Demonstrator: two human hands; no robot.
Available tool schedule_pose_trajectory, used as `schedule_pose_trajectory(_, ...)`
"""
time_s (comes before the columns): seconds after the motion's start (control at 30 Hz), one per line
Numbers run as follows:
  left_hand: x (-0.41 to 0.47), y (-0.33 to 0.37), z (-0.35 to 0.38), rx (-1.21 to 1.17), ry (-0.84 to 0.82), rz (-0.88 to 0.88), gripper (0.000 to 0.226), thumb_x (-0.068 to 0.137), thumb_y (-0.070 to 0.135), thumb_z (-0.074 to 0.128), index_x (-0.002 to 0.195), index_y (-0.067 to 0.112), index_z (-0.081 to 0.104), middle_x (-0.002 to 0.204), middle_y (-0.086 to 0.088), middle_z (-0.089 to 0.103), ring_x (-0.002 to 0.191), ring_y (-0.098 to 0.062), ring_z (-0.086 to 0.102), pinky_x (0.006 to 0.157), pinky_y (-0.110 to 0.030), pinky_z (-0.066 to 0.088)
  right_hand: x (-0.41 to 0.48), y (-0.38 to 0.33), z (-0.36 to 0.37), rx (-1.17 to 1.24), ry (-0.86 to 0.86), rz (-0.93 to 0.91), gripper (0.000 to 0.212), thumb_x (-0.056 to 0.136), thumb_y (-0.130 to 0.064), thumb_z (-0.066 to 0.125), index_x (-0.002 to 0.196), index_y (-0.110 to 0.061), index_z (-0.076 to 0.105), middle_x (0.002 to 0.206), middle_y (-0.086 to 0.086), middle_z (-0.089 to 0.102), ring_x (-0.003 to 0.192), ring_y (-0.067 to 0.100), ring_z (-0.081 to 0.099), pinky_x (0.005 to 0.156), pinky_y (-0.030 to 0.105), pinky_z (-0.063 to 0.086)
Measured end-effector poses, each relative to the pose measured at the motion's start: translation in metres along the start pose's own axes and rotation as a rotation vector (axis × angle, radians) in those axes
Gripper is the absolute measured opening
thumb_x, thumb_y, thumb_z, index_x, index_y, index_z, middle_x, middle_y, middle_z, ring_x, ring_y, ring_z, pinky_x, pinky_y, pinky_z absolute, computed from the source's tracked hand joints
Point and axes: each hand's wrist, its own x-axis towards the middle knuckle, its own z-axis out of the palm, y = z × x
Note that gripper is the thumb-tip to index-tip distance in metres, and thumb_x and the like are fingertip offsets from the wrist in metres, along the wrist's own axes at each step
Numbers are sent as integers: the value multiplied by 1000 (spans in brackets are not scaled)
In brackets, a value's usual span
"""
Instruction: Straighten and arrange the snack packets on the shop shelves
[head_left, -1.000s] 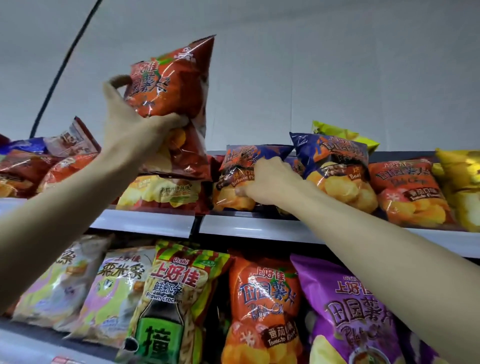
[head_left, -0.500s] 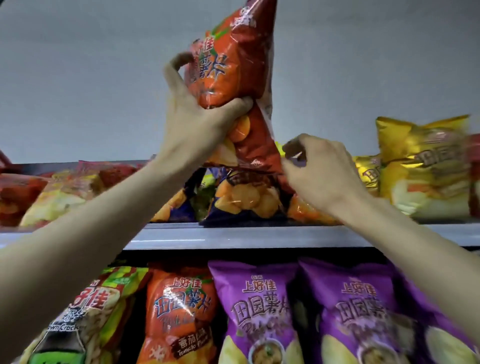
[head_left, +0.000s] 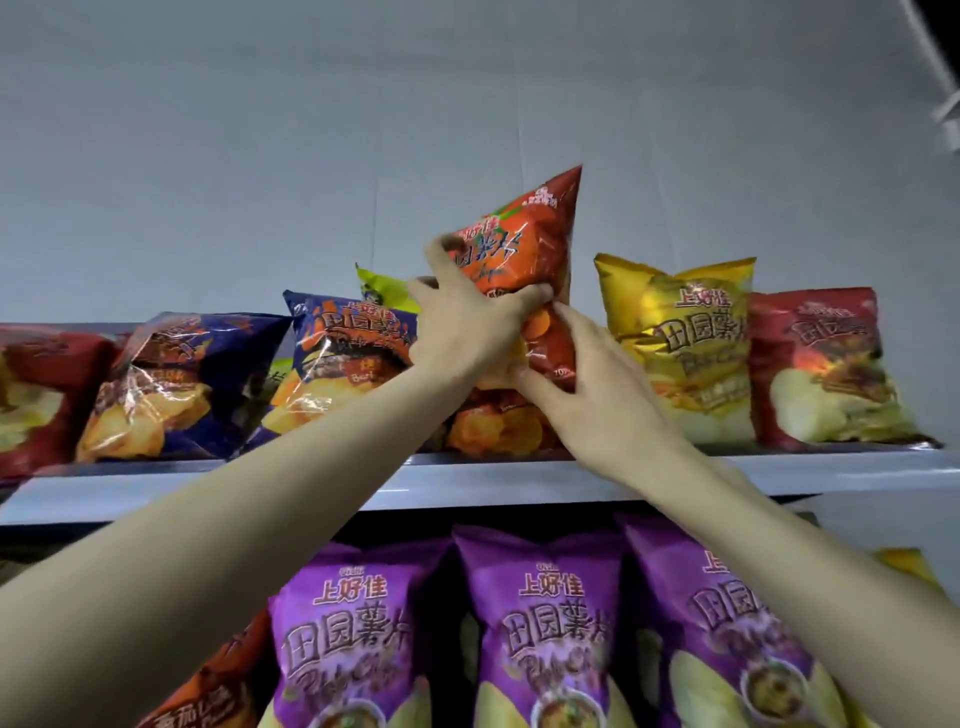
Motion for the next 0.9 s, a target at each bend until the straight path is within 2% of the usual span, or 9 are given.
schedule_pose_trajectory(0.1, -10, -13, 5, 55, -151, -46, 99, 69, 64, 87, 145, 34, 32, 137, -10, 32, 135, -41, 45, 118, -54, 40, 9, 16, 8, -48, -136, 121, 57, 100, -44, 63, 150, -27, 43, 142, 6, 61, 131, 31, 56, 91, 33, 42)
schedule_pose_trajectory(0.2, -21, -28, -15, 263, -319, 54, 75, 84, 67, 75, 144, 37, 41, 137, -10, 40, 128, -37, 52, 114, -48, 44, 9, 32, 15, -160, -276, 210, 52, 100, -54, 56, 146, -30, 45, 139, 11, 62, 128, 37, 57, 95, 40, 47)
schedule_pose_trajectory(0.27, -26, -41, -39, 425, -270, 219, 58, 90, 68, 64, 139, 39, 49, 134, -5, 48, 125, -32, 55, 110, -48, 46, 10, 41, 20, -233, -327, 228, 53, 100, -56, 54, 145, -28, 46, 137, 13, 62, 127, 39, 57, 101, 48, 49)
schedule_pose_trajectory(0.33, -30, -54, -60, 641, -152, 364, 58, 89, 72, 52, 140, 45, 49, 144, -1, 47, 134, -31, 48, 111, -54, 43, 12, 48, 26, -228, -340, 238, 51, 102, -51, 54, 146, -26, 47, 138, 14, 62, 128, 40, 56, 104, 49, 48)
schedule_pose_trajectory(0.43, -31, -82, -83, 917, -132, 335, 69, 91, 77, 46, 154, 57, 26, 171, 3, 14, 156, -34, 16, 114, -68, 30, 18, 54, 31, -199, -370, 231, 50, 103, -46, 56, 147, -25, 45, 139, 14, 61, 130, 39, 54, 107, 47, 46)
schedule_pose_trajectory(0.5, -25, -104, -94, 943, -210, 236, 71, 94, 77, 45, 156, 61, 14, 173, 9, -7, 159, -33, -2, 115, -75, 25, 22, 58, 33, -225, -412, 251, 56, 102, -46, 59, 150, -24, 39, 143, 16, 59, 134, 38, 52, 109, 46, 45)
schedule_pose_trajectory(0.57, -19, -121, -103, 914, -229, 234, 69, 94, 78, 40, 156, 65, 12, 172, 16, -14, 159, -30, -6, 115, -78, 25, 26, 61, 36, -260, -462, 282, 60, 101, -45, 59, 151, -20, 35, 146, 18, 55, 134, 38, 51, 109, 45, 44)
schedule_pose_trajectory(0.8, -12, -151, -127, 752, -254, 285, 75, 81, 89, 31, 152, 71, 15, 171, 21, -10, 160, -32, 4, 112, -77, 31, 19, 59, 34, -280, -453, 279, 56, 102, -47, 53, 148, -20, 36, 145, 20, 54, 132, 40, 51, 98, 43, 42)
schedule_pose_trajectory(0.9, -15, -155, -133, 702, -268, 297, 77, 81, 88, 32, 154, 70, 14, 172, 20, -10, 160, -32, 4, 114, -75, 31, 4, 52, 31, -319, -398, 230, 55, 102, -51, 49, 150, -24, 38, 142, 19, 58, 129, 41, 54, 102, 46, 46)
